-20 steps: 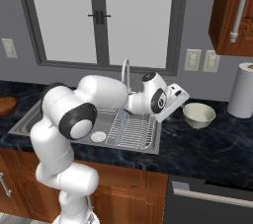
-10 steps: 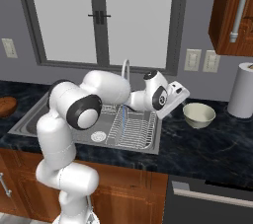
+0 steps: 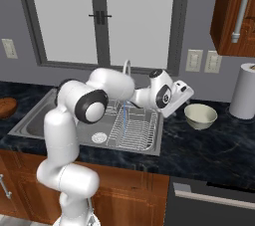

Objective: Rinse each bowl for a few seconds and place them down in the sink or on the counter.

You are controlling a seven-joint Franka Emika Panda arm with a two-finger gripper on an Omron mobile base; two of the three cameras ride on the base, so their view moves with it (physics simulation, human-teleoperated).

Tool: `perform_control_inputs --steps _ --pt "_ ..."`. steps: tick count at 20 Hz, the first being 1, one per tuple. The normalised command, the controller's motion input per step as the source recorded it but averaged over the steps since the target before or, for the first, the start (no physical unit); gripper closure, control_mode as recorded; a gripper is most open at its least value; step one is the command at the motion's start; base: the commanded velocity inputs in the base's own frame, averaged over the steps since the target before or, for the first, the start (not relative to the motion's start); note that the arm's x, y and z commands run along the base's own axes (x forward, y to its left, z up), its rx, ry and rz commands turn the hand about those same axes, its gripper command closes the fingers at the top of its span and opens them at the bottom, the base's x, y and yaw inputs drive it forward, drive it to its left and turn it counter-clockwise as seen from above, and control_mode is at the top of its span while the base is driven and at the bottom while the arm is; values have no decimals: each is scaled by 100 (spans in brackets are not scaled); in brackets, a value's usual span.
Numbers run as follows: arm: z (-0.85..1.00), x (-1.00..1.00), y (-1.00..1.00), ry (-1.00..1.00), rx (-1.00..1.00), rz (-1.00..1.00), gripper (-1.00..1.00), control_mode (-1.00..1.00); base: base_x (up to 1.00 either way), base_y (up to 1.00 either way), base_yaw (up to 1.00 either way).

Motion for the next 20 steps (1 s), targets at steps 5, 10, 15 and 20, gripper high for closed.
perform_control_inputs --steps 5,10,15,20 --pt "0 11 -22 0 6 8 -100 -100 0 0 0" --pt "-4 3 -19 -1 7 7 -100 -100 0 0 0" --pt "-4 6 -14 0 8 6 -100 -100 0 0 0" --pt "-8 5 0 0 3 1 -100 -100 0 0 0"
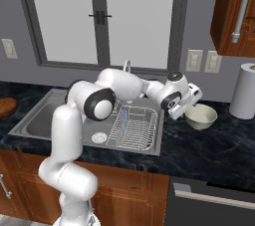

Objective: Rinse each bowl for a few seconds and place them down in the sink or on the counter.

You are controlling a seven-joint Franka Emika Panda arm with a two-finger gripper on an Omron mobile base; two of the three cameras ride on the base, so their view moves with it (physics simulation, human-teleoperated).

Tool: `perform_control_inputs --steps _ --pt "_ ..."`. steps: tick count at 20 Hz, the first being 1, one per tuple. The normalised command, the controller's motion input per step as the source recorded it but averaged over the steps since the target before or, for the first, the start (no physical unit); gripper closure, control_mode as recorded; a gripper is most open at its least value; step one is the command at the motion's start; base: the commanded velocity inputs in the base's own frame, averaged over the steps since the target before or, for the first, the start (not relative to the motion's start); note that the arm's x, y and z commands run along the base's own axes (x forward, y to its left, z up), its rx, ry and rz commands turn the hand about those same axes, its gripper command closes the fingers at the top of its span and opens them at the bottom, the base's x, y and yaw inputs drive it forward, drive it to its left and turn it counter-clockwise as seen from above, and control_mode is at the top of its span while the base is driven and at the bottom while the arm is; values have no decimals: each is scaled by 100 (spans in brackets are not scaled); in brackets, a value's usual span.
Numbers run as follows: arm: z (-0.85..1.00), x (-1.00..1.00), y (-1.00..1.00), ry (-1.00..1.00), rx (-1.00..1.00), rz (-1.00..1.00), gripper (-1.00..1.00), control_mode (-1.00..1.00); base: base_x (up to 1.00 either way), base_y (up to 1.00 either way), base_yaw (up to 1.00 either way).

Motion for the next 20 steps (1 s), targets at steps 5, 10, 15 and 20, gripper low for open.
perform_control_inputs --steps 5,10,15,20 --pt "-11 7 0 0 1 0 -100 -100 0 0 0" --pt "-18 6 0 0 0 0 -100 -100 0 0 0" --pt "-11 5 0 0 1 0 -100 -100 0 0 0" --pt "-9 4 0 1 2 0 -100 -100 0 0 0"
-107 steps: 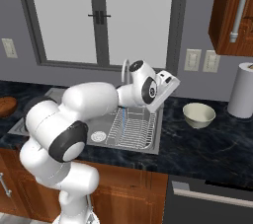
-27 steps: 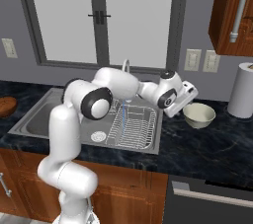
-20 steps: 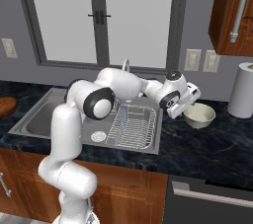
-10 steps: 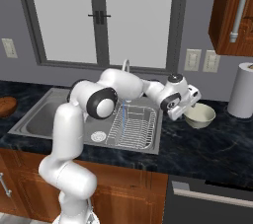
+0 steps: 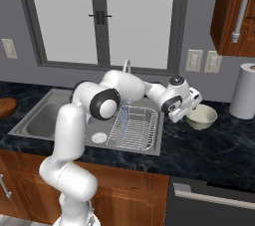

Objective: Rinse each bowl for a few seconds and place them down in the sink or on the counter.

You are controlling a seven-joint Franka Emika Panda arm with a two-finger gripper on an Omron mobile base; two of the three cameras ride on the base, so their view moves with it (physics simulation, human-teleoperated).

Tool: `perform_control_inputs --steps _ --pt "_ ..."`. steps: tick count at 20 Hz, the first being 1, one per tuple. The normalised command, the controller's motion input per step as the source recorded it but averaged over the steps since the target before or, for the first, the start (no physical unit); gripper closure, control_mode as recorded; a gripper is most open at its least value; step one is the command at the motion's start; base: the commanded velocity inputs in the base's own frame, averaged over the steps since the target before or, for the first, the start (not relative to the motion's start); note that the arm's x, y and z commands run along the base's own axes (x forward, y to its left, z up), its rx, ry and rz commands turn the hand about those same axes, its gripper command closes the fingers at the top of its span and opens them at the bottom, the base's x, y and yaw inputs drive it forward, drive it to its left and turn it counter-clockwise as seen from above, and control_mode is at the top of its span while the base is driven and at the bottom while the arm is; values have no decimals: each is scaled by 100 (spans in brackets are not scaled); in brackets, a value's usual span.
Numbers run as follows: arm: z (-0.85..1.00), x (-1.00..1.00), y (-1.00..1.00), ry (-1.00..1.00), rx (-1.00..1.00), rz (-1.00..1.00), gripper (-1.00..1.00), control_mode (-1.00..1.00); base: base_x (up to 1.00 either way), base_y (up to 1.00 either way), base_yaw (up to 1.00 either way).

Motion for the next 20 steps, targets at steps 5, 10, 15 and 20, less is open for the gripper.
perform_control_inputs --steps 5,10,15,20 --pt "-8 5 -2 2 2 0 -100 -100 0 0 0" --pt "-12 11 -3 4 1 0 -100 -100 0 0 0" --pt "-13 15 -8 3 1 1 -100 -100 0 0 0" --pt "-14 22 -8 2 0 1 -100 -100 0 0 0"
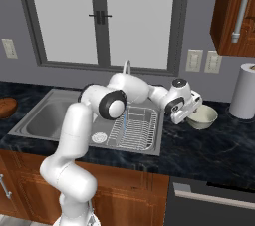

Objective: Rinse each bowl for a few seconds and place them down in the sink or on the counter.

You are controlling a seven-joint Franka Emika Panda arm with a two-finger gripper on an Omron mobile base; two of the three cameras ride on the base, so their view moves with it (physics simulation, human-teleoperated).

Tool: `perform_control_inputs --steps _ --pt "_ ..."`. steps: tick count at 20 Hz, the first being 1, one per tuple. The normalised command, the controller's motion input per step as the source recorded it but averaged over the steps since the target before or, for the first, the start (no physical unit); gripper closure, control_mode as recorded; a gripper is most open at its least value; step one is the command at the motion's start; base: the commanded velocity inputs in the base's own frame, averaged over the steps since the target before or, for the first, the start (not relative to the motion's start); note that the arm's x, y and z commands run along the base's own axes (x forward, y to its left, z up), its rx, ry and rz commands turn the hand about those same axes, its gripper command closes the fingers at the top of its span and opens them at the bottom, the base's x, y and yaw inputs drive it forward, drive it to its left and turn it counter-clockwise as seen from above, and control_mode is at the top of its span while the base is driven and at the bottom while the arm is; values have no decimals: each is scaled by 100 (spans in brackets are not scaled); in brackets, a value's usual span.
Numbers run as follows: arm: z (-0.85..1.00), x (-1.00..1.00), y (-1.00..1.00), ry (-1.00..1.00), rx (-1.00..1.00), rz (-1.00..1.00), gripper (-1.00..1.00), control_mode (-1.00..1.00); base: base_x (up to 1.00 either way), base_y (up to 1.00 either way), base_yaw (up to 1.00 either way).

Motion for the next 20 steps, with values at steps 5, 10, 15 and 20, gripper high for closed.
perform_control_inputs --steps 5,10,15,20 --pt "-18 18 -7 4 0 1 -100 -100 0 0 0" --pt "-23 13 -10 5 0 2 -100 -100 0 0 0" --pt "-20 10 -10 5 0 2 100 -100 0 0 0" --pt "-18 4 -12 4 1 3 100 -100 0 0 0"
